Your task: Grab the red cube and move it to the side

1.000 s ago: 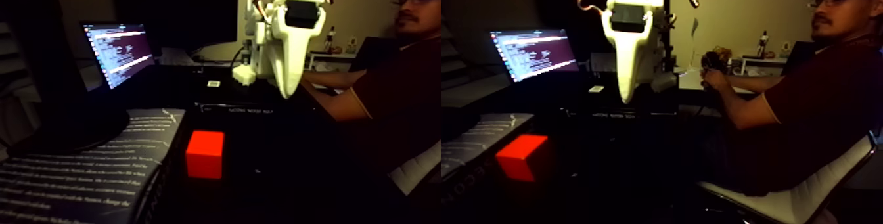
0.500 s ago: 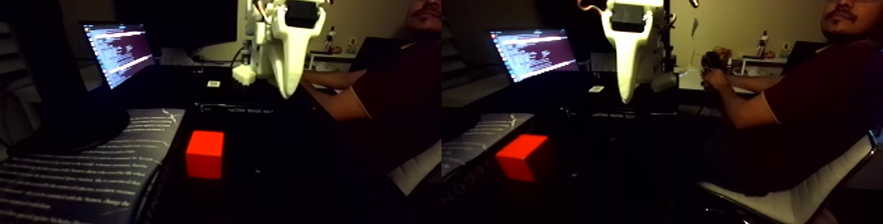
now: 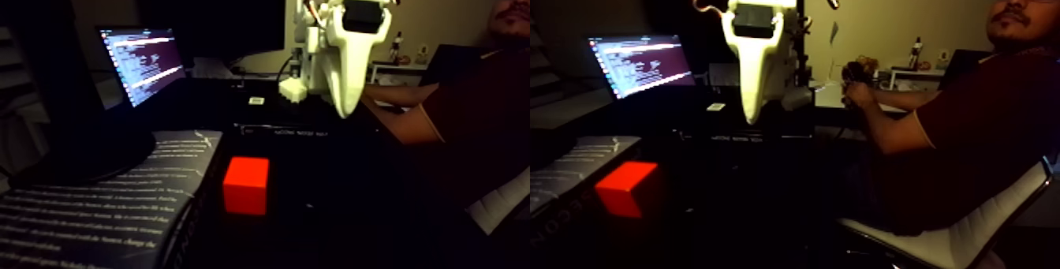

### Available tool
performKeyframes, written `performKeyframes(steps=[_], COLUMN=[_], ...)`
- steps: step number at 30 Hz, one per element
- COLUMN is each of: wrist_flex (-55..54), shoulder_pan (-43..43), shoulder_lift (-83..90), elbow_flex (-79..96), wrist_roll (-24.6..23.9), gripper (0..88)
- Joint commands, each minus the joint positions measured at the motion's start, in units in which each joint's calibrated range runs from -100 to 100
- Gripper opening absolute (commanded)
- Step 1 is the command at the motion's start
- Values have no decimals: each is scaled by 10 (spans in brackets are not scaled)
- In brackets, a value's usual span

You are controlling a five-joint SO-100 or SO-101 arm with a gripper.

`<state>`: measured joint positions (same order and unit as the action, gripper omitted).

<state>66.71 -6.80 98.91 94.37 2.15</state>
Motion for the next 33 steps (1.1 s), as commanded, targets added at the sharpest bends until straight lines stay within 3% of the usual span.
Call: performKeyframes(steps=[1,10,20,24,29,33], wrist_flex=[-8,-91,-121,-58,61,93], shoulder_pan=[3,23,91,115,117,118], shoulder_lift=[-9,-171,-448,-540,-608,-634], elbow_flex=[-8,-80,-304,-407,-522,-561], wrist_roll=[3,39,107,113,133,139], gripper=[15,15,15,19,143,180])
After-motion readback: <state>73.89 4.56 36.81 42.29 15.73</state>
